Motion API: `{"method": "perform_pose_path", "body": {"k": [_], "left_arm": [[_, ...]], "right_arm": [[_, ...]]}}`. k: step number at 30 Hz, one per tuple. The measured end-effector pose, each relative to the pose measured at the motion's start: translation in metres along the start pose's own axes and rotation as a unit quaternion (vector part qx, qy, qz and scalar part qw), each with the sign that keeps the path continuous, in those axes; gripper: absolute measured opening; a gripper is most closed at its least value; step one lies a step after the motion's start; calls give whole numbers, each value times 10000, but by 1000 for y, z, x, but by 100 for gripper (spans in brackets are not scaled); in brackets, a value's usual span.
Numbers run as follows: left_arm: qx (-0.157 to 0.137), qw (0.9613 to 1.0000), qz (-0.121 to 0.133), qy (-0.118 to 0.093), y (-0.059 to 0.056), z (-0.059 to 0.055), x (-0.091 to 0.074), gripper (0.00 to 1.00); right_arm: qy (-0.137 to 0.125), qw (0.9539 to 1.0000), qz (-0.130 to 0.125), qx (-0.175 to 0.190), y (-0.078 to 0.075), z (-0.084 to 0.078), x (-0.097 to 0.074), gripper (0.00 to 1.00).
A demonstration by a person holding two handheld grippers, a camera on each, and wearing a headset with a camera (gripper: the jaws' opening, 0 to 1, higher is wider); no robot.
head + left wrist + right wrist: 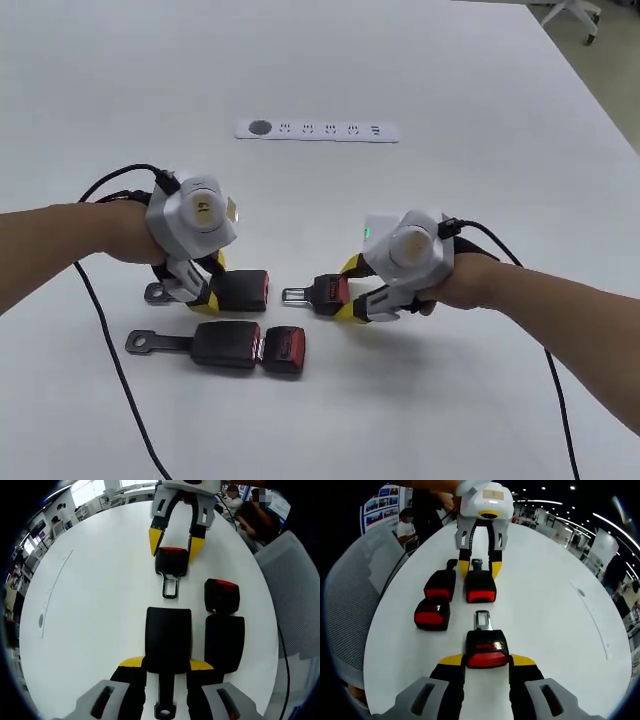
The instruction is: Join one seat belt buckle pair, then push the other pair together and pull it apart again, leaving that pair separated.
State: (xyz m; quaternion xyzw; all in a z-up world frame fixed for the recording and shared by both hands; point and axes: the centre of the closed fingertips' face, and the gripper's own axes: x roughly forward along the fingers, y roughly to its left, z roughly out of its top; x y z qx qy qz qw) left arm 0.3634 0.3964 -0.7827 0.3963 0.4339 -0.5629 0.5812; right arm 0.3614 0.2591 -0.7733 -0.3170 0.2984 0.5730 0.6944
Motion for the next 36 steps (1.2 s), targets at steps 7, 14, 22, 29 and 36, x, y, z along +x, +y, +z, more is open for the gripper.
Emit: {"method": "perform_pose_path", "body": {"k": [7, 14, 22, 29, 36], "left_arm": [[-6, 10000, 3, 3, 0, 0, 0, 31], [-18, 10000, 9, 0, 1, 0, 0, 31], [-16, 10000, 4, -22, -1, 1, -1, 31], [-27, 10000, 7, -50, -1, 1, -2, 31], [-101, 9999, 26, -114, -1, 1, -1, 31]], "right_arm": [[-36, 10000, 3, 33, 0, 7, 6, 30], [-41, 10000, 39, 10, 2, 13, 11, 30], [-66, 10000, 42, -17, 1, 21, 19, 30], [-155, 9999, 26, -11, 7, 29, 21, 30], [-148, 9999, -1, 34, 7, 29, 21, 30]]}}
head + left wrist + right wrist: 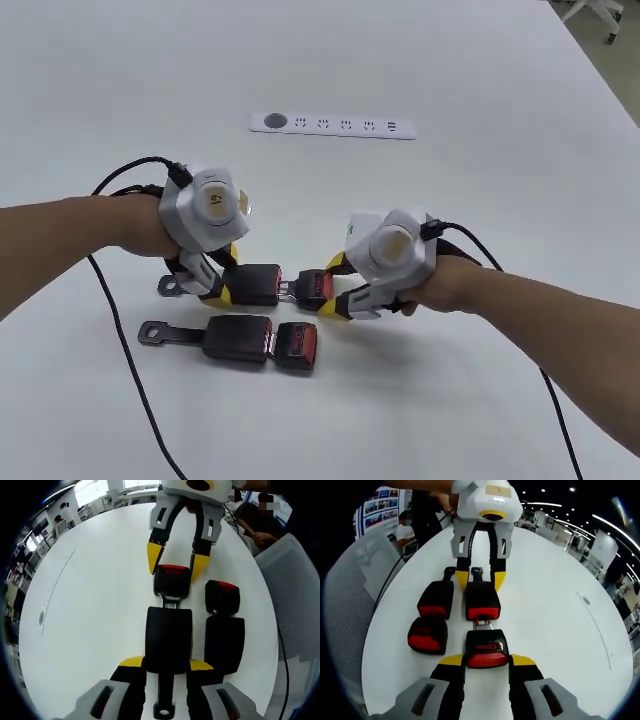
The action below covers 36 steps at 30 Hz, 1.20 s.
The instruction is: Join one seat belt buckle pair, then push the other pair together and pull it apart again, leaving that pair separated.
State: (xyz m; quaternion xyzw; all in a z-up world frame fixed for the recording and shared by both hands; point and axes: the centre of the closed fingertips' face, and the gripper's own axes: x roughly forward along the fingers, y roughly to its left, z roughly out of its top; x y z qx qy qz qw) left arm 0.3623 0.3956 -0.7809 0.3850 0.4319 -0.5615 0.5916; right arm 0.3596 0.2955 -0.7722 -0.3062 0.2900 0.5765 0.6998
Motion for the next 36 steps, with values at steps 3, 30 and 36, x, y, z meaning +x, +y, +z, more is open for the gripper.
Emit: {"method": "perform_pose_path", "body": {"k": [3, 30, 36], "left_arm": [[30, 10000, -1, 27, 0, 0, 0, 31], [184, 9998, -10, 17, 1, -1, 3, 30], [187, 9998, 5, 14, -1, 1, 3, 30]], "right_arm": [[-2, 10000, -7, -5, 0, 0, 0, 30], [53, 9997, -89, 199, -2, 1, 8, 28], [-8, 9997, -93, 237, 0, 5, 15, 28]]}}
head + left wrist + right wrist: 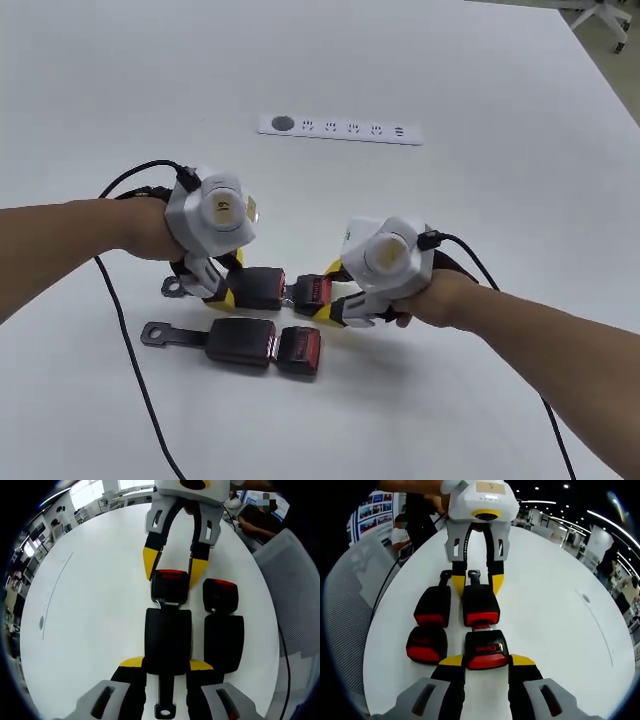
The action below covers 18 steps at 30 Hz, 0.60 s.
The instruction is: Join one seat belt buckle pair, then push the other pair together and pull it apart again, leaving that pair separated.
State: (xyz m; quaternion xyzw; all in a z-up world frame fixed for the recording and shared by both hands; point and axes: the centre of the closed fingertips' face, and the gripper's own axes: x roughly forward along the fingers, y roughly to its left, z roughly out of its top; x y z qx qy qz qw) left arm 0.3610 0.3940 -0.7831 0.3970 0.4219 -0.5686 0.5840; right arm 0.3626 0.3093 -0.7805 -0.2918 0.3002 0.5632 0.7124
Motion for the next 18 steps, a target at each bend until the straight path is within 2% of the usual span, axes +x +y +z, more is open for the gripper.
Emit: {"method": "perform_pose_path", "body": {"k": [4, 8, 18], "left_arm": [[8, 10000, 0, 3, 0, 1, 0, 30], [80, 9999, -1, 119, 0, 2, 1, 30], [155, 9998, -9, 149, 0, 1, 1, 30]], "right_arm": [[-8, 10000, -16, 22, 3, 2, -2, 28], [12, 10000, -13, 83, 3, 4, -2, 28], [63, 9999, -2, 108, 3, 4, -2, 27]]}}
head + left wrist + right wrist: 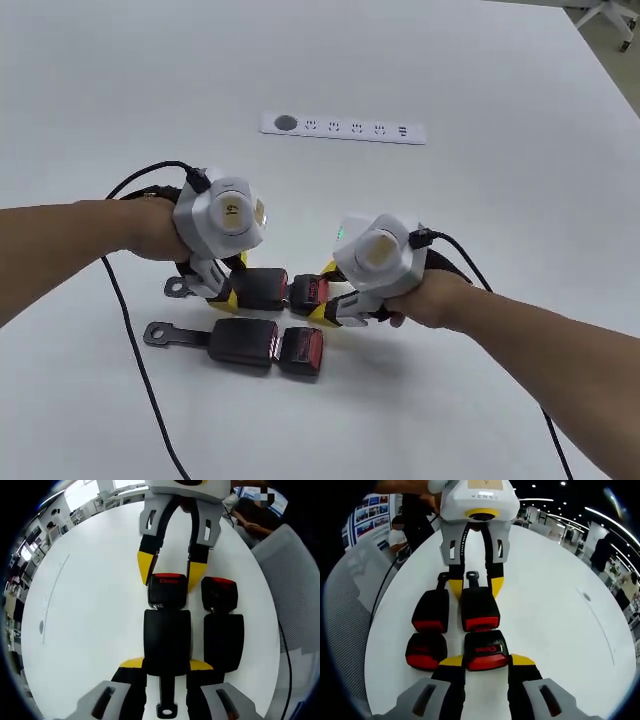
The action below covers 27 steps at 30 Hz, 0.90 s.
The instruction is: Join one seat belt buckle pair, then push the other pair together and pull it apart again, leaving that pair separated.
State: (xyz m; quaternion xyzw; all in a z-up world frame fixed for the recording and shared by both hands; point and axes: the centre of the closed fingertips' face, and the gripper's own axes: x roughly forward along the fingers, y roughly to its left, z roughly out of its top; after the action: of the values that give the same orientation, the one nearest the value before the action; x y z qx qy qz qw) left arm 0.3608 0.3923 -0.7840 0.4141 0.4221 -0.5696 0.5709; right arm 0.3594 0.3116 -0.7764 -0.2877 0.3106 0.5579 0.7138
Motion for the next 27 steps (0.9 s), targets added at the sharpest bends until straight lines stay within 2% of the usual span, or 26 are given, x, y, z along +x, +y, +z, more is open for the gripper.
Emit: {"method": "perform_pose_path", "body": {"k": [15, 24, 27], "left_arm": [[-72, 10000, 3, 14, 1, 0, 1, 30], [-40, 9998, -9, 185, 0, 1, 1, 31], [-35, 9998, -7, 217, 0, 0, 1, 31]], "right_arm": [[29, 9999, 22, -105, -1, -1, 0, 28], [88, 9997, 42, -221, -1, -3, -1, 29], [158, 9995, 45, -261, -3, -9, -5, 29]]}}
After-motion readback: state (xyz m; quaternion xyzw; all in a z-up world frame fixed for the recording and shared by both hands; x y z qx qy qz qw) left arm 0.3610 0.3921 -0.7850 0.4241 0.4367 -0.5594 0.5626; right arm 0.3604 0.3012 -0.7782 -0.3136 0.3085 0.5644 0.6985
